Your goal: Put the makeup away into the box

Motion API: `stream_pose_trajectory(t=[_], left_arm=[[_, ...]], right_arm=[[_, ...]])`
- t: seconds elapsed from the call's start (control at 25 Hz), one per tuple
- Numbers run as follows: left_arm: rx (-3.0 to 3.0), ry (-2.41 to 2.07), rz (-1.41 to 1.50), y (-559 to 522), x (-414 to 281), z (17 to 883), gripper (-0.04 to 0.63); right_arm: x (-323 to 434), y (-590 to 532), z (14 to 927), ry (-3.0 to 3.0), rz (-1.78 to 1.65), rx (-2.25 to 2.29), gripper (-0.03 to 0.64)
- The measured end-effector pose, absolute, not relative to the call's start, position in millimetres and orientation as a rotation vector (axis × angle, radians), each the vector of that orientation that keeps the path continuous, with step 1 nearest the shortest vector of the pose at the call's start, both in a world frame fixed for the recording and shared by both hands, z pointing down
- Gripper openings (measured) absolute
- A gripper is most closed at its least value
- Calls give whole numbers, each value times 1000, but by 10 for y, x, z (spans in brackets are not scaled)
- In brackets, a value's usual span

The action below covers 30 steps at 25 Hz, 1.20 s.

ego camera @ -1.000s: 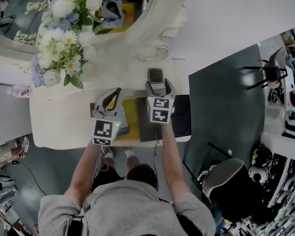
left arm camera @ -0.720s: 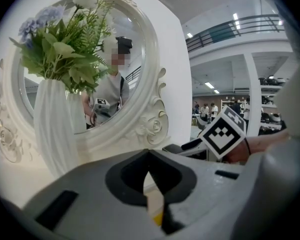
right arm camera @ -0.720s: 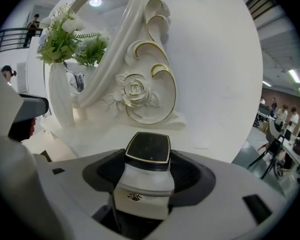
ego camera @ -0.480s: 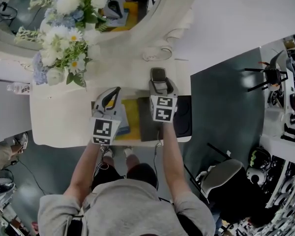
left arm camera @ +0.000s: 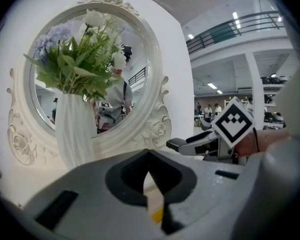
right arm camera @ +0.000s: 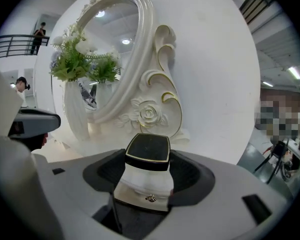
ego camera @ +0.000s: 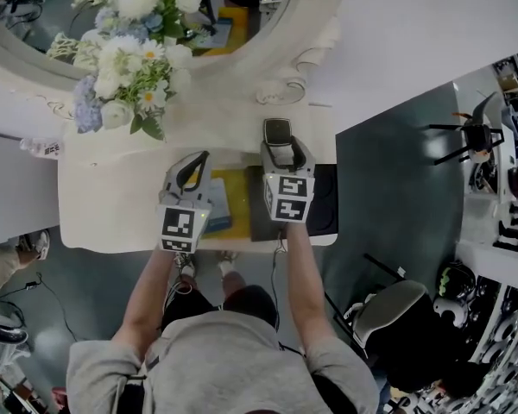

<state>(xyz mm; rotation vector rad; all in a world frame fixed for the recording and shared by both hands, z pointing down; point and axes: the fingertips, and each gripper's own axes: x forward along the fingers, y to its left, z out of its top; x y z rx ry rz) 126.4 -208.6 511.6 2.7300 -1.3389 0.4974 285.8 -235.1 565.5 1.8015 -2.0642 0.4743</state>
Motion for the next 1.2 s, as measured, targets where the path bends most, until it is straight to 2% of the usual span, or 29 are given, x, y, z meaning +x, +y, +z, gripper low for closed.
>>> stream_pose_trajectory(t=[0.48, 1.2], left_arm=[[2757, -1345, 471, -1670, 912, 4895, 0], [2760, -1261, 496, -1311, 191, 5084, 0]], right_arm=[[2329, -1760, 5287, -2138, 406, 1788, 288], [1507, -1191, 5631, -2079, 494, 1754, 288]])
